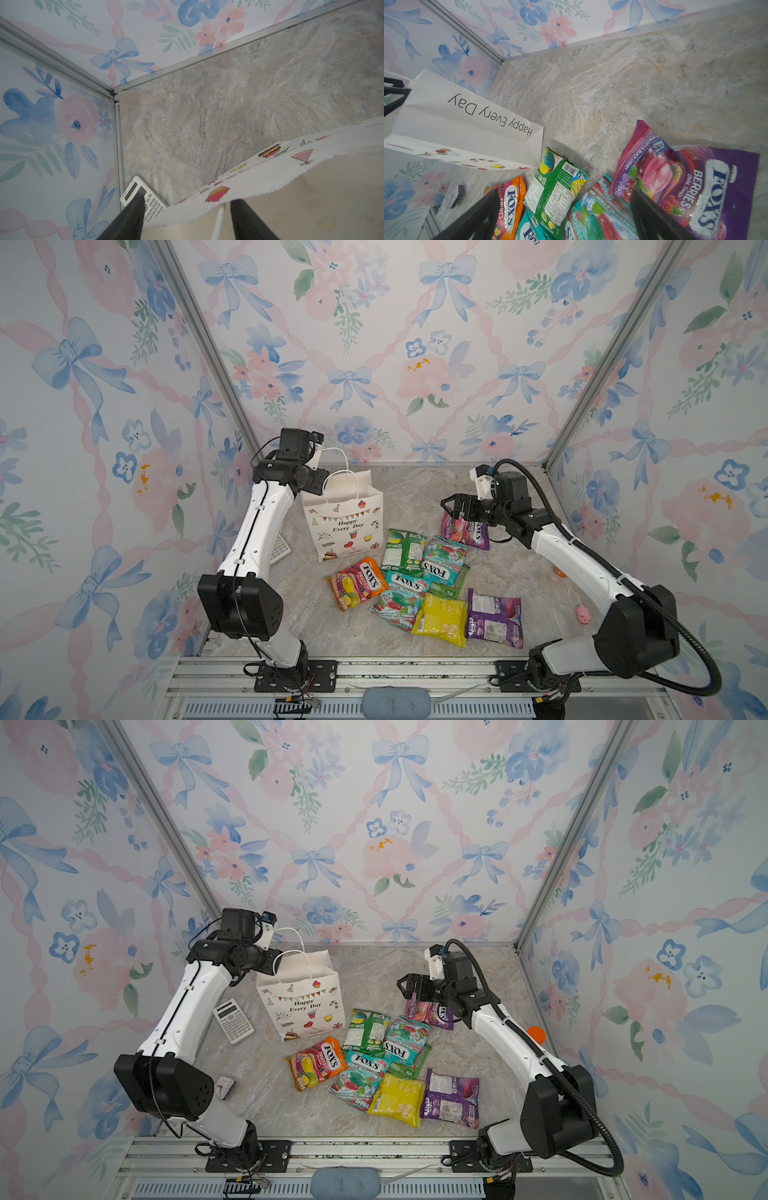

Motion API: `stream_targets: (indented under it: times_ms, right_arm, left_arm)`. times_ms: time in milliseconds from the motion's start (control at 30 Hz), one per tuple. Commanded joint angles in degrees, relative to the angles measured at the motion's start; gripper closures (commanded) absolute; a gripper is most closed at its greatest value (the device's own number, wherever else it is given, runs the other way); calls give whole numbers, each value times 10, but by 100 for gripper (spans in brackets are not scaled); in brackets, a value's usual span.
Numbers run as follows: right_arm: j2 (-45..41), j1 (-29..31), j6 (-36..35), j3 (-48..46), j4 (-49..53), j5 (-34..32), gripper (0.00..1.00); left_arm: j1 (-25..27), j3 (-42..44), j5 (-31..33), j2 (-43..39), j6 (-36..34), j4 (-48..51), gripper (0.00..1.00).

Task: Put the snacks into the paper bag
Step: 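Grasp the white paper bag's rim with the left gripper and hold it open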

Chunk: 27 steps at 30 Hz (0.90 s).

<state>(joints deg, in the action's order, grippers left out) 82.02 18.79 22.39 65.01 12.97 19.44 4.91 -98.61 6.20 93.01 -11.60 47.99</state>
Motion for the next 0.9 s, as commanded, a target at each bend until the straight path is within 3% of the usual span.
stream_targets:
  times_ms: [0,233,567,700,867]
  right_arm:
    - [5,-6,7,0,-12,13,1]
    - [7,-7,9,2,-14,17,1]
    - [17,-6,13,14,-14,31,0]
    - [16,-7,13,14,-13,31,0]
    - [17,-7,11,16,-10,32,0]
  left_arm:
    - [2,-23,-8,8,-16,12,34]
    - [7,-25,-10,12,-18,17,43]
    - [14,-21,-1,25,-22,26,38]
    - [18,-28,4,33,-19,37,45]
    - [23,-26,18,28,-14,41,63]
